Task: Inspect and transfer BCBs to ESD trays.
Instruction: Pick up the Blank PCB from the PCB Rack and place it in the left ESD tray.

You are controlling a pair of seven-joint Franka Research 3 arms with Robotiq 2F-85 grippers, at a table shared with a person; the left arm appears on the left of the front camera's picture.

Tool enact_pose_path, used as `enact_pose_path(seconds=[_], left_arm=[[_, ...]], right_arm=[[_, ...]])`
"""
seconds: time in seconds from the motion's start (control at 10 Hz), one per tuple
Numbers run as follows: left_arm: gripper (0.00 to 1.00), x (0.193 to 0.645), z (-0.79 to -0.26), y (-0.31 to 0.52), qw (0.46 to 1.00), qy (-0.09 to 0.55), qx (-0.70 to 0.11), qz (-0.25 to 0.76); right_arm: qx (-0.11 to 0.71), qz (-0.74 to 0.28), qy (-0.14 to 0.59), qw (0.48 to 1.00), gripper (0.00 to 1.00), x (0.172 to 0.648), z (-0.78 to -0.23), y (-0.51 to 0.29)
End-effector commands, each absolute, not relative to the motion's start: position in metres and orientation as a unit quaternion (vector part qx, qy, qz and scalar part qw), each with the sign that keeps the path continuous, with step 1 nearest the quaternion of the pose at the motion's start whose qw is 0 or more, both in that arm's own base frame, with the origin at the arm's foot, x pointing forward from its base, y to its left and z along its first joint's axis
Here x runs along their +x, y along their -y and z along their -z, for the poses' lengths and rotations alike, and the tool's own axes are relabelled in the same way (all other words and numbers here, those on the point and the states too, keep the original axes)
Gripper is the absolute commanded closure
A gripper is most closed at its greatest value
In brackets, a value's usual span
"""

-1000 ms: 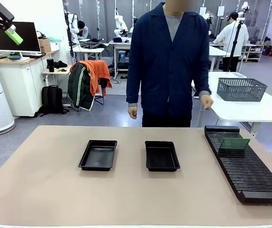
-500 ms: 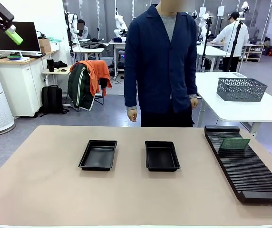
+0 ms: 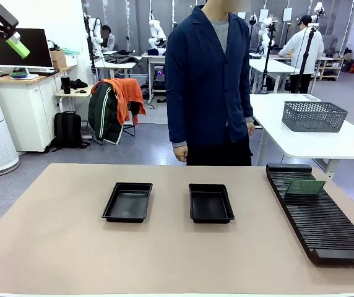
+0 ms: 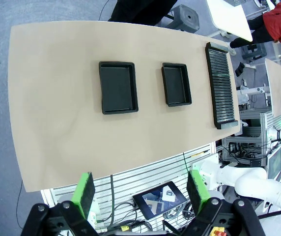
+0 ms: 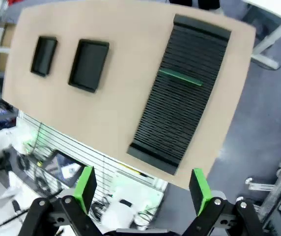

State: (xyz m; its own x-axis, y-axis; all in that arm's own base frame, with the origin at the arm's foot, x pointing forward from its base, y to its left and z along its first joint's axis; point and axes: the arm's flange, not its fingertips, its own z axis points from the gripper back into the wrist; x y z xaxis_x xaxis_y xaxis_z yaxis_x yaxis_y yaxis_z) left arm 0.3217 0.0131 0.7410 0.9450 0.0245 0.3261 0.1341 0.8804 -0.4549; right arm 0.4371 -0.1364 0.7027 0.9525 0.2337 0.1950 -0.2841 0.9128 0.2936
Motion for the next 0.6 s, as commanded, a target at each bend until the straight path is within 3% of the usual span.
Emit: enact_pose_path(seconds=[0.0,0.3,0.5], left_arm=[[0.0,0.322,-0.74,-0.014,0.954,0.167,-0.248,0.026],[0.0,0.322,-0.74,-0.014,0.954,0.167,-0.248,0.026],[0.0,0.322,-0.74,-0.014,0.954,0.167,-0.248,0.026]], right_arm=[[0.115,-0.24,0.069,0.961,0.0,0.451,-0.689,0.143],[0.067,-0.392,0.076,0.914,0.0,0.47,-0.656,0.15],[0.063,-0.508,0.088,0.854,0.0,0.486,-0.632,0.156]])
